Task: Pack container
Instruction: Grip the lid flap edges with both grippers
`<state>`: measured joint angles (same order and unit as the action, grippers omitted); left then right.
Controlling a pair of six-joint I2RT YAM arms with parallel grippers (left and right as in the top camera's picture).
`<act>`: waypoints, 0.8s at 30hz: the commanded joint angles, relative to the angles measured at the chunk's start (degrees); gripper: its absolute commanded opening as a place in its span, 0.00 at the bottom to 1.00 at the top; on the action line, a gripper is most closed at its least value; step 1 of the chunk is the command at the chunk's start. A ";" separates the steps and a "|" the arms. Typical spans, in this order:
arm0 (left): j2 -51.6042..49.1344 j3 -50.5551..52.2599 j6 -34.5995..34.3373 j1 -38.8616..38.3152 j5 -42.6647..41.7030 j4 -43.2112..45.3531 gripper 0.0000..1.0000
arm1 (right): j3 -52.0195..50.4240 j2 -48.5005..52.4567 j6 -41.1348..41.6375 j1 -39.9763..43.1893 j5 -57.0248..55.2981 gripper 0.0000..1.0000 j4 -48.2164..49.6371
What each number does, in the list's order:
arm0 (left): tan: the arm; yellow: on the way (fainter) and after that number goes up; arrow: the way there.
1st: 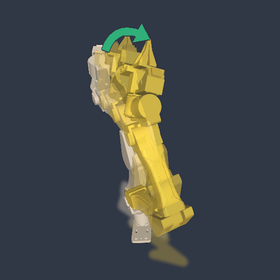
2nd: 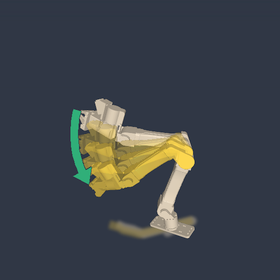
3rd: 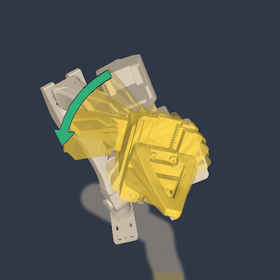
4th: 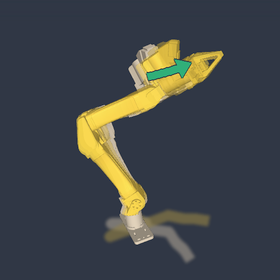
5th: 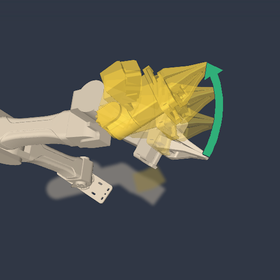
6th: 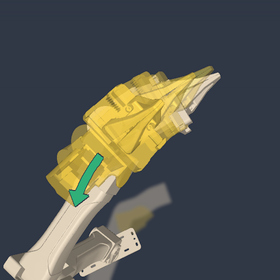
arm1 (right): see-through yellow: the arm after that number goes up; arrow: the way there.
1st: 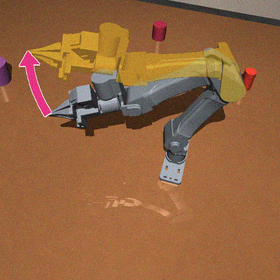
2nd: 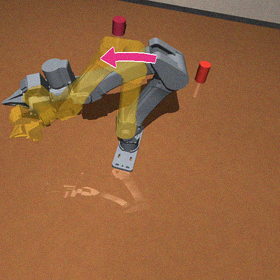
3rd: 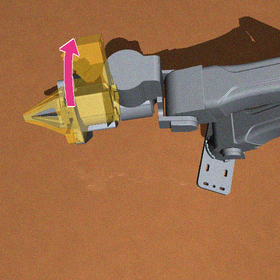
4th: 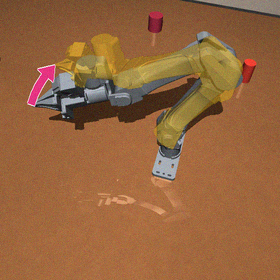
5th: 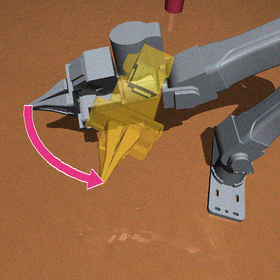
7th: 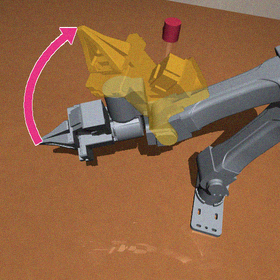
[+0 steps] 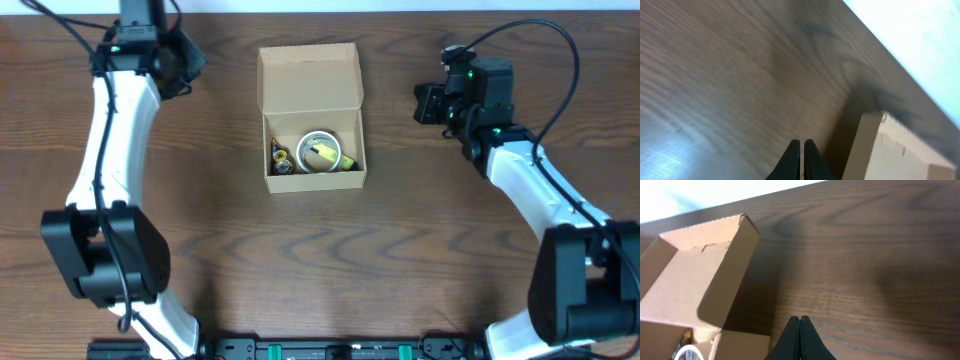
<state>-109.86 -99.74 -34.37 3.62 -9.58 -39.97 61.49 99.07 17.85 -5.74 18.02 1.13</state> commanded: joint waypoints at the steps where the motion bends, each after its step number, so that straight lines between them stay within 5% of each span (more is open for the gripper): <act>1: -3.50 0.11 -4.20 1.92 -8.61 1.16 0.06 | 0.66 2.38 6.10 0.46 0.07 0.01 1.42; 24: -21.84 0.11 -8.11 -0.09 -31.45 8.17 0.06 | 11.02 22.40 21.77 -1.97 10.78 0.01 8.94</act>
<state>-130.56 -99.74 -41.91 4.32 -38.04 -32.21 69.93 119.83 37.47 -6.35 26.74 9.98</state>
